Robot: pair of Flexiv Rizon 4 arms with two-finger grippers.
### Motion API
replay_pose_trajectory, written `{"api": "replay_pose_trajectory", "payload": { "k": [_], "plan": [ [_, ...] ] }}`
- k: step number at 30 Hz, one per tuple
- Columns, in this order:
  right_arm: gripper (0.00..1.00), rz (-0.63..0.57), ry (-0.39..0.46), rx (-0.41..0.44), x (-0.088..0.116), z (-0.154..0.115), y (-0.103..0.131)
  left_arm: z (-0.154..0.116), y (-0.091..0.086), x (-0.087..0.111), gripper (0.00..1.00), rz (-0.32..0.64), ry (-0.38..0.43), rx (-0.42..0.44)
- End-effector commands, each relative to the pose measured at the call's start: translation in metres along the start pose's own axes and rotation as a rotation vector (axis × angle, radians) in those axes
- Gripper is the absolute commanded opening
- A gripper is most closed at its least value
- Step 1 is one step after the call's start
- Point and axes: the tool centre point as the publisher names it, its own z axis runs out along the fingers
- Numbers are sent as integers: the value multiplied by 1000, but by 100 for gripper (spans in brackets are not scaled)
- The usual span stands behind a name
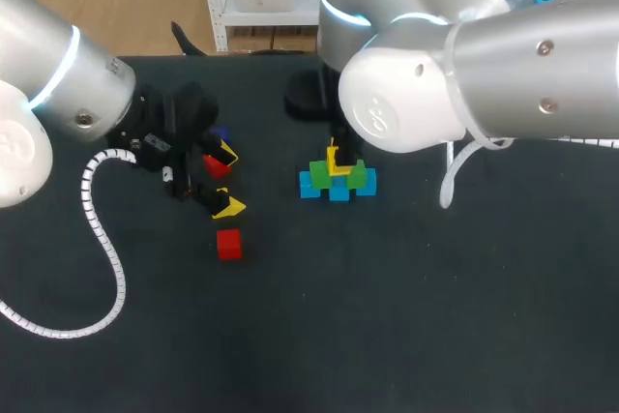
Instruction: Place the blue cubes, place green cubes on the blue cubes, place the yellow cubes on the green cubes, then place the red cubes on the yellow cubes, and place purple cube on the red cubes.
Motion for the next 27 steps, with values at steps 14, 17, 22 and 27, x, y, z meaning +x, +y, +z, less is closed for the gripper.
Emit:
{"api": "replay_pose_trajectory", "payload": {
  "k": [14,17,22,27],
  "plan": [
    [0,10,46,51,0,5,1,0,0,2,100,3,-6,1],
    [0,13,52,59,-1,6,2,0,0,2,100,3,-6,1],
    [0,25,47,70,1,6,3,0,0,2,100,3,-6,1],
    [2,32,41,87,2,4,2,0,0,2,100,3,-6,1]
  ]
}}
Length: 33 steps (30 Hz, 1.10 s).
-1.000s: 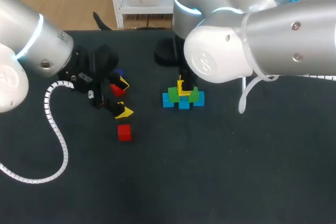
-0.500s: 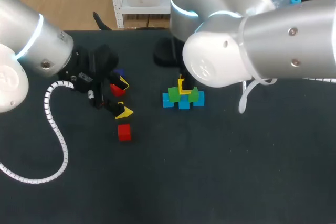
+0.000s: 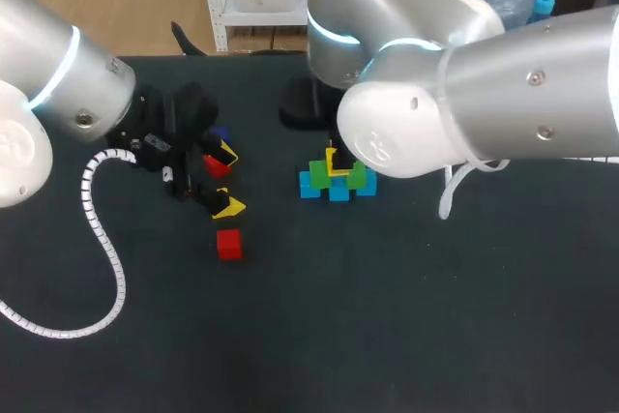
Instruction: Place the blue cubes, place green cubes on the blue cubes, place the yellow cubes on the green cubes, then place the red cubes on the yellow cubes, and place purple cube on the red cubes.
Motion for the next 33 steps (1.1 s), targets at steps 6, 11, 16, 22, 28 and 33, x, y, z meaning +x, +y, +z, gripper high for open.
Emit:
{"api": "replay_pose_trajectory", "payload": {
  "k": [6,11,16,22,28,33],
  "plan": [
    [3,17,-12,25,4,-3,3,0,0,2,100,3,-6,1],
    [5,23,-14,27,4,-2,3,0,0,2,100,3,-6,1],
    [7,24,-19,20,3,0,2,0,0,2,100,3,-6,1],
    [16,17,-22,17,1,0,1,0,0,2,100,3,-6,1],
    [13,14,-23,19,-1,-1,0,0,0,2,100,3,-6,1],
    [13,14,-19,18,0,-1,0,0,0,2,100,3,-6,1]
  ]
}}
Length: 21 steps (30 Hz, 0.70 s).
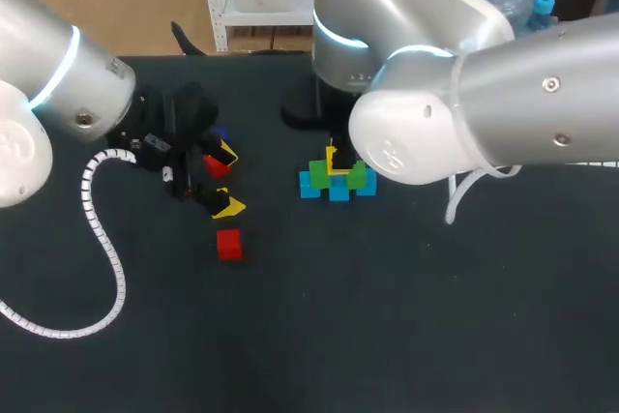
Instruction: Place the blue cubes, place green cubes on the blue cubes, place the yellow cubes on the green cubes, then place the red cubes on the yellow cubes, and place purple cube on the red cubes.
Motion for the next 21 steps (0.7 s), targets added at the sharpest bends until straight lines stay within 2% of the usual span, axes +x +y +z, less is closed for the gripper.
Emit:
{"api": "replay_pose_trajectory", "payload": {
  "k": [1,4,9,10,12,15,21],
  "plan": [
    [13,0,2,-2,0,0,0,0,0,2,100,3,-6,1],
    [17,1,1,-5,0,1,0,0,0,2,100,3,-6,1],
    [50,-1,-3,-13,-2,2,-1,0,0,2,100,3,-6,1],
    [96,-5,-5,-12,-2,2,-1,0,0,2,100,3,-6,1],
    [93,-6,-4,-11,-2,1,-1,0,0,2,100,3,-6,1],
    [100,-4,-6,-9,-2,0,-2,0,0,2,100,3,-6,1],
    [100,2,-11,-3,-2,-2,-2,0,0,2,100,3,-6,1]
  ]
}}
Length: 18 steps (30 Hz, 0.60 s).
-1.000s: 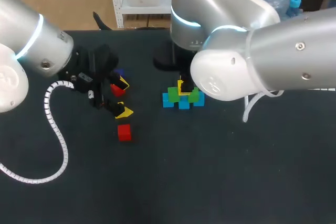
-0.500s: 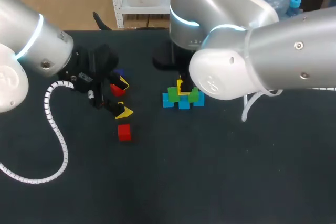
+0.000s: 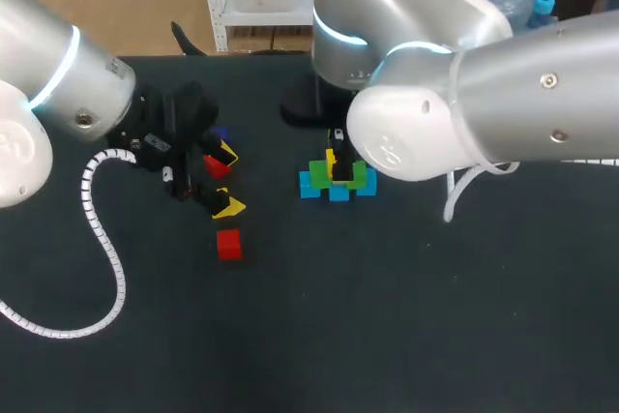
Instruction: Place the blue cubes, place green cubes on the blue cubes, place the yellow cubes on the green cubes, then place the red cubes on the yellow cubes, and place purple cube on the red cubes.
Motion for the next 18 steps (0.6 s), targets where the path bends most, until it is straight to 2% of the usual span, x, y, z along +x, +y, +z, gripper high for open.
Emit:
{"api": "replay_pose_trajectory", "payload": {
  "k": [1,9,12,18],
  "plan": [
    [100,4,-5,5,1,-2,-1,0,0,2,100,3,-6,1],
    [100,30,-82,32,16,-18,-10,0,0,2,100,3,-6,1],
    [100,52,-115,39,26,-26,-15,0,0,2,100,3,-6,1],
    [100,91,-128,52,50,-36,-23,0,0,2,100,3,-6,1]
  ]
}}
